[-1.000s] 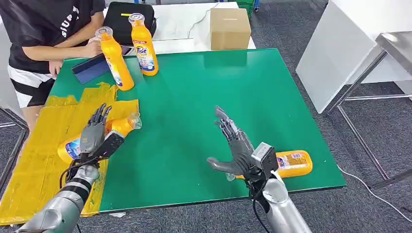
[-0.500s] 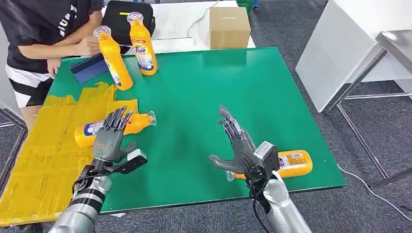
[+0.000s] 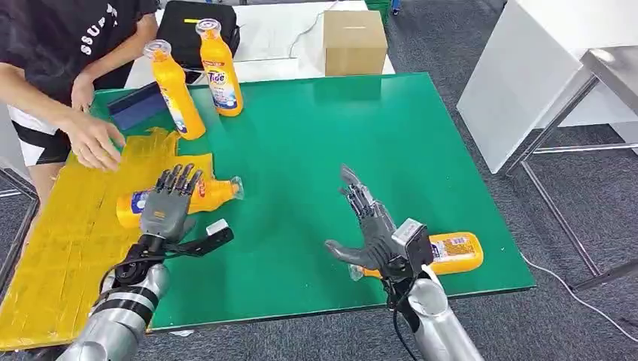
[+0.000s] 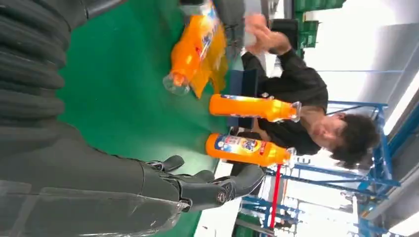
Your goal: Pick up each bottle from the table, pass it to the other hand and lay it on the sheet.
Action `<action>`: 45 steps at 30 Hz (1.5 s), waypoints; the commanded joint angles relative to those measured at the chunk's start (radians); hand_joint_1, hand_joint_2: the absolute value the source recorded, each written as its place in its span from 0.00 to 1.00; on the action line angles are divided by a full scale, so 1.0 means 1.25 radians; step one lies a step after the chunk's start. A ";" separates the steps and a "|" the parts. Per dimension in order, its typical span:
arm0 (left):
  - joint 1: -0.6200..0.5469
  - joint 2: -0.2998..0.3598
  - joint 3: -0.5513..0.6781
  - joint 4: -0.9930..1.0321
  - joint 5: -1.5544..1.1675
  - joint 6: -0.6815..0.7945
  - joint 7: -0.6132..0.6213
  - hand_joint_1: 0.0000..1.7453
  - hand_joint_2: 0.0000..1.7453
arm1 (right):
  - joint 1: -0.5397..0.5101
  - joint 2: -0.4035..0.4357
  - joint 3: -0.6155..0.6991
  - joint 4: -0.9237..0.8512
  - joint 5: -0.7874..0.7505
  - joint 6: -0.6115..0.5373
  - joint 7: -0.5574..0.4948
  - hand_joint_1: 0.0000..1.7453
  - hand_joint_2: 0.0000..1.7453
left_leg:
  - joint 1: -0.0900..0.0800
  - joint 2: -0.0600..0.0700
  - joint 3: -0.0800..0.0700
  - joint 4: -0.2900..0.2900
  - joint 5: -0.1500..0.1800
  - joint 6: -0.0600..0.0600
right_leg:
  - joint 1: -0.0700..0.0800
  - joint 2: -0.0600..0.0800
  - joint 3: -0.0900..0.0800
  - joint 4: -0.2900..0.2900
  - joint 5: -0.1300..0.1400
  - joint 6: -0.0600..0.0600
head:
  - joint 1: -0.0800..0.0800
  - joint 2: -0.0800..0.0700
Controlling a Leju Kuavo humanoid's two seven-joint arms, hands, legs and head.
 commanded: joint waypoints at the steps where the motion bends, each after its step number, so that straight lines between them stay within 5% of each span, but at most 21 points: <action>1: 0.037 0.012 -0.103 -0.138 0.364 -0.101 -0.134 0.00 1.00 | 0.022 -0.012 -0.014 -0.007 0.082 -0.059 -0.006 0.00 1.00 | 0.000 -0.001 0.002 0.000 -0.002 0.000 | 0.001 -0.002 0.003 0.000 -0.002 -0.001 | 0.001 0.000; 5: 0.112 -0.008 -0.064 -0.281 0.681 -0.312 -0.174 0.00 1.00 | 0.028 -0.068 0.024 -0.047 0.364 -0.205 0.035 0.00 1.00 | 0.000 0.000 0.000 0.000 -0.001 0.000 | 0.000 0.000 0.001 0.000 -0.001 -0.001 | 0.000 0.000; 9: 0.190 -0.012 -0.021 -0.348 0.901 -0.500 -0.121 0.00 1.00 | 0.035 -0.152 0.042 -0.070 0.510 -0.202 0.103 0.00 1.00 | 0.000 0.002 0.003 0.001 -0.004 0.000 | 0.000 0.000 0.004 -0.001 -0.002 -0.001 | 0.000 0.000; 15: 0.298 -0.033 0.010 -0.420 1.027 -0.598 -0.113 0.00 1.00 | 0.083 -0.287 0.005 -0.084 0.709 -0.239 0.219 0.00 1.00 | -0.001 0.001 0.002 0.000 -0.003 0.000 | 0.000 -0.001 0.002 -0.001 -0.002 0.000 | 0.001 0.000; 25: 0.341 -0.052 -0.031 -0.435 1.045 -0.619 -0.099 0.00 1.00 | 0.170 -0.399 -0.139 -0.115 0.658 -0.137 0.242 0.00 1.00 | -0.002 -0.002 0.002 0.000 -0.005 0.001 | -0.002 -0.003 0.003 0.000 -0.005 0.001 | 0.000 0.000; 37: 0.335 -0.052 -0.034 -0.422 1.045 -0.618 -0.099 0.00 1.00 | 0.173 -0.410 -0.150 -0.105 0.645 -0.109 0.250 0.00 1.00 | -0.002 0.000 0.001 0.000 -0.004 0.001 | -0.001 -0.001 0.002 -0.001 -0.003 0.001 | 0.000 0.000; 45: 0.314 -0.064 -0.040 -0.368 1.062 -0.611 -0.104 0.00 1.00 | 0.121 -0.373 -0.179 0.046 0.675 -0.118 0.253 0.00 1.00 | -0.001 0.000 0.001 -0.001 -0.003 0.001 | -0.001 0.000 0.003 -0.003 -0.002 0.002 | 0.000 0.000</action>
